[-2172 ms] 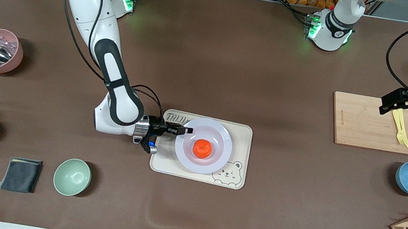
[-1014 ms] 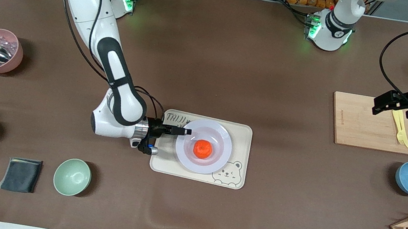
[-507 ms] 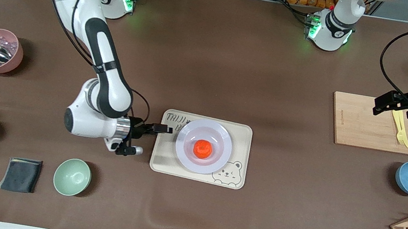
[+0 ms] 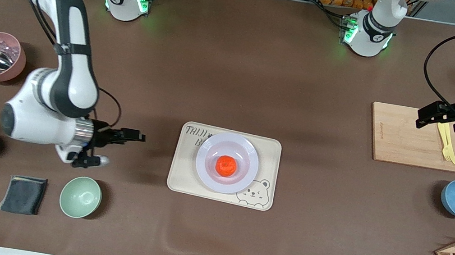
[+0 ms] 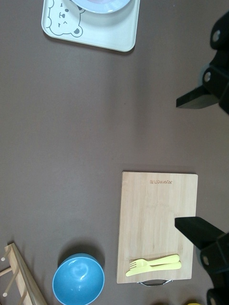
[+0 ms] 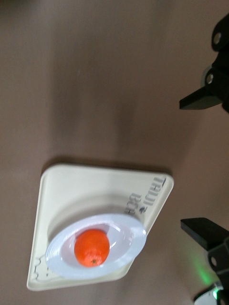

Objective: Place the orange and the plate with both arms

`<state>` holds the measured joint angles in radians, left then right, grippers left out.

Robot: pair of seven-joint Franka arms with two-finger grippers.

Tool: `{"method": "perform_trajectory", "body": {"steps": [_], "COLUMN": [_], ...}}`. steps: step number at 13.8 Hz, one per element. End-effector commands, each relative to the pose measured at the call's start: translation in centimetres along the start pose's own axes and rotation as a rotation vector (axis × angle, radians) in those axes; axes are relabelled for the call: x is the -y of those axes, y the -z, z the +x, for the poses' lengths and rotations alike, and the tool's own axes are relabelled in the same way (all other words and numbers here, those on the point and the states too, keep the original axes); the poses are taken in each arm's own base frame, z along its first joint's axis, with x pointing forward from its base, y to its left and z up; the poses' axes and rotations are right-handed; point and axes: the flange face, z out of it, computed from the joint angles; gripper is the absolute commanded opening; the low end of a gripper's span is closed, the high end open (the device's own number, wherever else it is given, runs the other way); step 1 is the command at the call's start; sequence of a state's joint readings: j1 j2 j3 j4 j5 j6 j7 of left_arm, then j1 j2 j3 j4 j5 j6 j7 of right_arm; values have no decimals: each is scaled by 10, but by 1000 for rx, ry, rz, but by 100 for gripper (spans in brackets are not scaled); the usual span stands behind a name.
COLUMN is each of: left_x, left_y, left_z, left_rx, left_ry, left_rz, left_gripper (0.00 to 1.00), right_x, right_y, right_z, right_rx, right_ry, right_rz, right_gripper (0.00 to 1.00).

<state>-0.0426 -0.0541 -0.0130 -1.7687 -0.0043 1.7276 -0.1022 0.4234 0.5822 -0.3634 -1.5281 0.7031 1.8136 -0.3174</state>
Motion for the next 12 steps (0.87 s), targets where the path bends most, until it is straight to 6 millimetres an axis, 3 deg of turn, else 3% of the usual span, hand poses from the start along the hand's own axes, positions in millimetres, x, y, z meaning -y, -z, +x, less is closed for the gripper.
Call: {"method": "perform_trajectory", "body": {"steps": [1, 6, 8, 11, 12], "left_x": [1, 0, -1, -2, -2], "left_y": [3, 3, 3, 3, 3], "left_z": [-5, -5, -4, -4, -4], "left_rx": [-11, -11, -11, -12, -14], "left_ry": [-16, -18, -20, -21, -21], "left_rz": [-25, -25, -25, -25, -24], "left_gripper": [100, 100, 100, 100, 100], "right_x": [-3, -2, -10, -22, -11], "right_y": [42, 141, 177, 222, 227], "right_z": [-22, -66, -85, -117, -125], "right_rx": [13, 35, 16, -8, -3], "right_ry": [43, 104, 82, 15, -6], "right_rz": [-123, -396, -432, -457, -465], "right_gripper": [100, 100, 100, 100, 100]}}
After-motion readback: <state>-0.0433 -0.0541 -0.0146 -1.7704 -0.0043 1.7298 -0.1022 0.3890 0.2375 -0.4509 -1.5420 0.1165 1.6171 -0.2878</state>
